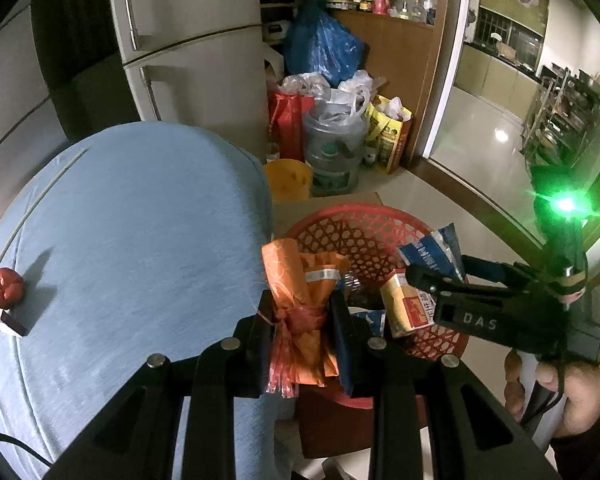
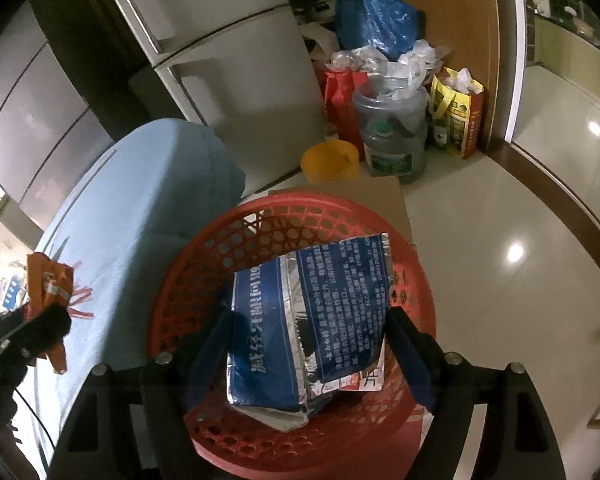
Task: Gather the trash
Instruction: 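Lower the orange mesh bag into the red basket and open the left tool, then move both open tools back to the white box and red bag on the table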
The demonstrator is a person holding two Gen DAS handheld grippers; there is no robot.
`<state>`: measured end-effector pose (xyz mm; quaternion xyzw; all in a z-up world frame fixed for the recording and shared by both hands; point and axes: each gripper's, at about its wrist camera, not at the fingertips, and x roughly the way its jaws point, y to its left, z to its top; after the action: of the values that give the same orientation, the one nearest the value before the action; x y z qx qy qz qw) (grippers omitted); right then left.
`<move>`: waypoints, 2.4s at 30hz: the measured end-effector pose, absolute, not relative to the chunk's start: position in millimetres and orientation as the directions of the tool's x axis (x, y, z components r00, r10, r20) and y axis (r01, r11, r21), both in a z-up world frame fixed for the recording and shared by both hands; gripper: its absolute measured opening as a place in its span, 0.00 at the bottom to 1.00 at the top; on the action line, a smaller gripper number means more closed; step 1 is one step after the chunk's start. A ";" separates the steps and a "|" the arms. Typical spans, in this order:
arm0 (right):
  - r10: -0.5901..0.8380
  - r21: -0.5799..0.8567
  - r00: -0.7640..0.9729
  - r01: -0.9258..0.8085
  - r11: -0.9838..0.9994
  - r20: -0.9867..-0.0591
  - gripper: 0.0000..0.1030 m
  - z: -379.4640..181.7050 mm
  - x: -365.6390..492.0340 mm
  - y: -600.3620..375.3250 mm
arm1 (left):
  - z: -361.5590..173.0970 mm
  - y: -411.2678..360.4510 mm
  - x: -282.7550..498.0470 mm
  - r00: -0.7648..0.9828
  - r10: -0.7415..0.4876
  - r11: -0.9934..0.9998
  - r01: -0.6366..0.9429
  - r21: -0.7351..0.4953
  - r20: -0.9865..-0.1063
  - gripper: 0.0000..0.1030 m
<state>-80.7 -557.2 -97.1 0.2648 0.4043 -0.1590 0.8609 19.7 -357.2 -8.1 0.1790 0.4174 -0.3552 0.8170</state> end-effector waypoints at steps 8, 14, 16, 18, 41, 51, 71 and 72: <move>-0.043 0.348 0.633 0.480 0.806 -0.773 0.80 -96.4 -82.4 -566.8 | -13.4 -363.7 20.6 0.387 -0.429 0.675 0.738 -0.005 -0.816 0.27; -0.023 0.385 0.639 0.491 0.781 -0.769 0.82 -101.5 -78.3 -573.9 | -14.1 -366.2 20.2 0.385 -0.426 0.670 0.742 0.001 -0.819 0.27; -0.030 0.393 0.649 0.496 0.774 -0.760 0.82 -98.4 -80.8 -575.3 | -15.3 -367.3 20.6 0.382 -0.423 0.670 0.743 0.000 -0.822 0.27; -0.046 0.399 0.662 0.505 0.765 -0.748 0.82 -93.5 -86.6 -577.3 | -16.9 -370.8 21.2 0.374 -0.424 0.664 0.747 -0.002 -0.825 0.27; -0.115 0.450 0.692 0.576 0.683 -0.712 0.82 -70.7 -136.1 -590.8 | -3.4 -348.0 42.0 0.402 -0.441 0.732 0.679 -0.062 -0.803 0.65; -0.022 0.425 0.690 0.470 0.774 -0.723 0.82 -67.3 -92.0 -528.3 | -4.5 -227.8 77.2 0.517 -0.304 0.886 0.462 -0.038 -0.800 0.70; 0.344 0.258 0.592 -0.229 0.939 -0.729 0.81 -16.6 87.5 -236.0 | -45.1 16.0 85.7 0.551 -0.095 0.992 -0.017 -0.125 -0.829 0.71; 0.353 0.248 0.586 -0.255 0.935 -0.730 0.81 -15.1 99.8 -222.2 | -46.4 22.5 86.1 0.551 -0.094 0.991 -0.028 -0.131 -0.829 0.71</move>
<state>99.8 -222.2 -15.1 0.0583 0.4217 0.1709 0.8886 86.1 22.5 -46.4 -0.0645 0.4737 -0.0187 0.8781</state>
